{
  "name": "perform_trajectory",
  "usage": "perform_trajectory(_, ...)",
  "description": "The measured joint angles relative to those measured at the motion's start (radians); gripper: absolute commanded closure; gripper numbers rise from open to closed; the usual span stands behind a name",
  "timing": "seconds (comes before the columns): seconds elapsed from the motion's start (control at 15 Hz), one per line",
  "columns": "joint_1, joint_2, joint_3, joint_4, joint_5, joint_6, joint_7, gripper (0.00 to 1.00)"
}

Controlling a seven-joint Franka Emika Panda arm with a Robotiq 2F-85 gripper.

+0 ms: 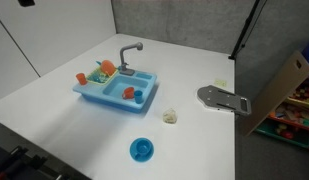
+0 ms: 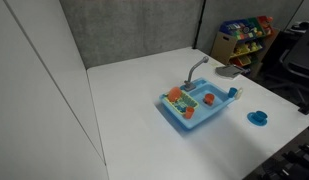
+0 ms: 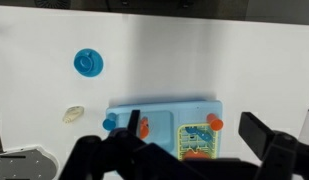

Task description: Remove the brush that is in the blue cup which is on the blue saucer plate and put it in the dish drying rack

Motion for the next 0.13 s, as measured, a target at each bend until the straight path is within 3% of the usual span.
perform_trajectory(0.13,0.0,0.002,0.0,-0.001,0.011,0.0,-0.002,0.0)
